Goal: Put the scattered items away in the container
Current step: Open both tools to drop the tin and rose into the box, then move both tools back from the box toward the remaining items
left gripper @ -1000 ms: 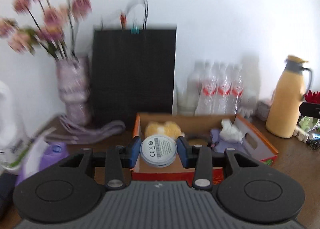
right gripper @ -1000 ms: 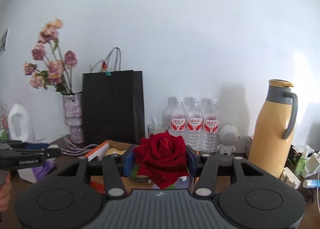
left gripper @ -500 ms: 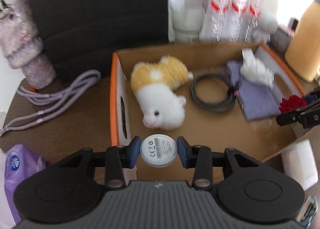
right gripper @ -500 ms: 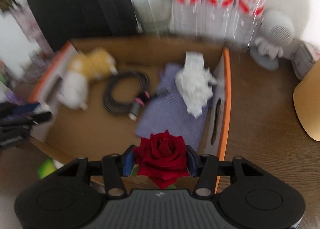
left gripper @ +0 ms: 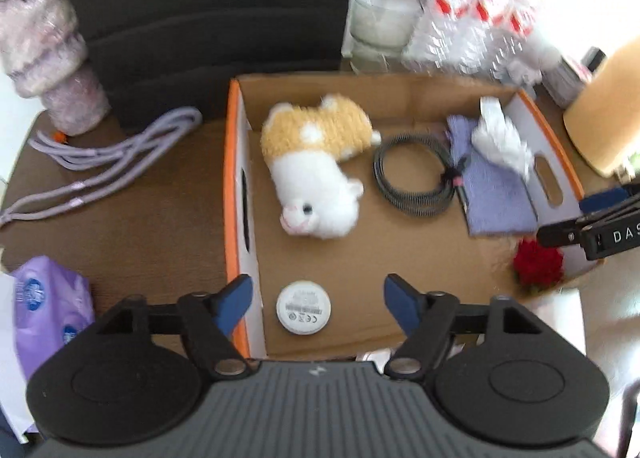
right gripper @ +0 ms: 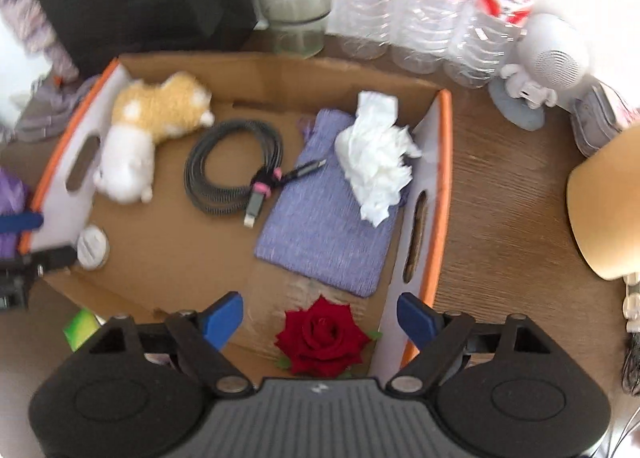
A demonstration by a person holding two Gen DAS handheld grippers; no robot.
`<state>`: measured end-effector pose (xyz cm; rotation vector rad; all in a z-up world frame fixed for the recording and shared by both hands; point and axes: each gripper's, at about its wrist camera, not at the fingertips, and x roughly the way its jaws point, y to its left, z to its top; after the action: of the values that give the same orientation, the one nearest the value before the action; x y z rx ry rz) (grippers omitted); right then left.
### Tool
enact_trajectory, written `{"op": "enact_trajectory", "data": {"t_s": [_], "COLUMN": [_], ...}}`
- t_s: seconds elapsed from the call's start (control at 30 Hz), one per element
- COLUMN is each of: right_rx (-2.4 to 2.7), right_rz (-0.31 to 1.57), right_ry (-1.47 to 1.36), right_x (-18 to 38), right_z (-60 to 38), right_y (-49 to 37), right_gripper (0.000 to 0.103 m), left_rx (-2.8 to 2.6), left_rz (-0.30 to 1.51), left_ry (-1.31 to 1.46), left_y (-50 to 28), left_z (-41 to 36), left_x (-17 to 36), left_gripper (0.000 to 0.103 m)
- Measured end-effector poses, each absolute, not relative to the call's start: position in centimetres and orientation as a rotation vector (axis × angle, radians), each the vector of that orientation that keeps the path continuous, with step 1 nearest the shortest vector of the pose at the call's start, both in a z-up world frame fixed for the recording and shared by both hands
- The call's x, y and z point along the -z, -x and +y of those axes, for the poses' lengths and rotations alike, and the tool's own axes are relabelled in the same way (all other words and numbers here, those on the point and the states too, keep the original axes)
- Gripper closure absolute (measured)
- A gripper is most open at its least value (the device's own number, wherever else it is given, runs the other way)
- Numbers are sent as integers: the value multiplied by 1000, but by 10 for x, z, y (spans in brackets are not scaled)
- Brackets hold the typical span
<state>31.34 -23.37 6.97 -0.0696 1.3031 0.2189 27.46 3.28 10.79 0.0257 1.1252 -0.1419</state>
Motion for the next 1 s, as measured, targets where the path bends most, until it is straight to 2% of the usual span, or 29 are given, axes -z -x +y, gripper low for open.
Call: {"op": "enact_trajectory", "data": {"t_s": [0.13, 0.37, 0.47, 0.53, 0.6, 0.7, 0.8, 1.0], "right_rx": [-222, -224, -220, -221, -216, -163, -168, -190], "right_rz": [1292, 1297, 1273, 1232, 1121, 801, 592, 507], "right_ry": [-22, -36, -69, -94, -102, -27, -49, -93], "right_x": [-85, -85, -84, -82, -82, -81, -70, -71], "right_z": [-236, -238, -240, -240, -239, -235, -240, -245], "right_y": [-316, -309, -308, -304, -297, -277, -261, -255], "right_gripper": [12, 12, 12, 12, 12, 12, 12, 12], "left_rx": [114, 75, 43, 8, 2, 43, 63, 70], "left_rz": [1142, 1169, 1090, 960, 760, 528, 450, 413], "left_ry": [40, 30, 11, -25, -42, -19, 26, 2], "left_y": [-280, -276, -269, -261, -248, -235, -233, -232], "left_z": [32, 27, 24, 18, 14, 7, 2, -4], "left_x": [-122, -119, -122, -125, -127, -124, -119, -121], "left_gripper": [18, 18, 13, 9, 4, 4, 4, 4]}}
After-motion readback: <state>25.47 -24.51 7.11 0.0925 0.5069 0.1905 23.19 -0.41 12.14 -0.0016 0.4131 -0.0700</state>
